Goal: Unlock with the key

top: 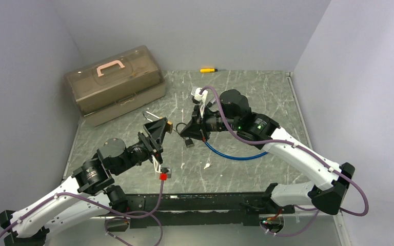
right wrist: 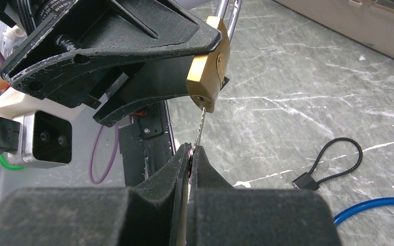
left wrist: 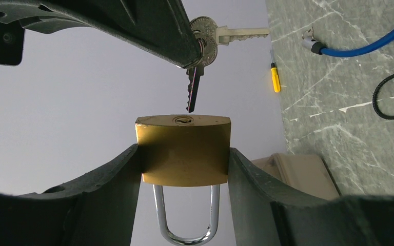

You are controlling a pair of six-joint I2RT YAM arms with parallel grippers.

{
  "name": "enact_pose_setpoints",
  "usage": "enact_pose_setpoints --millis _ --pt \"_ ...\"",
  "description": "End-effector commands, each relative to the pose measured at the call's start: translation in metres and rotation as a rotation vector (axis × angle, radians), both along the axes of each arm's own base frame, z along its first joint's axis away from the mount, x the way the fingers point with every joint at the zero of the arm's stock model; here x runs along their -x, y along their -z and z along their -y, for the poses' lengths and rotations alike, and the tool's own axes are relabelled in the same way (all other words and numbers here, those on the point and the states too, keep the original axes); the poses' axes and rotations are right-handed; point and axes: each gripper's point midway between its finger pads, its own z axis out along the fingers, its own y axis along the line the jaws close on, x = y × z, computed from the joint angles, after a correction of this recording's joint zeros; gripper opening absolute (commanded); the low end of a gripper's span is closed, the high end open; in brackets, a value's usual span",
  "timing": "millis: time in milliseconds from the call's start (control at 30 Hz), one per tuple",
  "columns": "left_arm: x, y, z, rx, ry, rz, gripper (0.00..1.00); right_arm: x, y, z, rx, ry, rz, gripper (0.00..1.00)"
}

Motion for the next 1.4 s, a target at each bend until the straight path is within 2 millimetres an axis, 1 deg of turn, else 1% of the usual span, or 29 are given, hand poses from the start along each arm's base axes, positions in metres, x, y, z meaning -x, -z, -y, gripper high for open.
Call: enact_pose_setpoints --millis 0,367,533,1000,1200,1367 --pt "0.004 -0.046 -0.004 0.123 0.007 0.105 0.0 -0.003 -0.015 -0.005 -0.051 0.006 0.037 0.0" --pt "0.007 -0.046 -0.002 0.113 0.029 0.107 0.0 -0.006 -0.018 -0.009 -0.061 0.006 0.04 0.0" --pt "0.009 -0.046 -0.002 0.111 0.036 0.112 0.0 -0.007 -0.015 -0.01 -0.056 0.008 0.036 0.0" --pt "0.009 -0.037 0.001 0.069 0.048 0.108 0.0 -0.007 -0.018 -0.013 -0.072 -0.001 0.04 0.0" --pt "0.009 -0.03 0.003 0.034 0.052 0.108 0.0 -0.008 -0.019 -0.015 -0.075 0.001 0.035 0.0" --pt "0.006 -0.026 0.002 0.022 0.033 0.099 0.0 -0.007 -0.019 -0.012 -0.076 0.006 0.038 0.0"
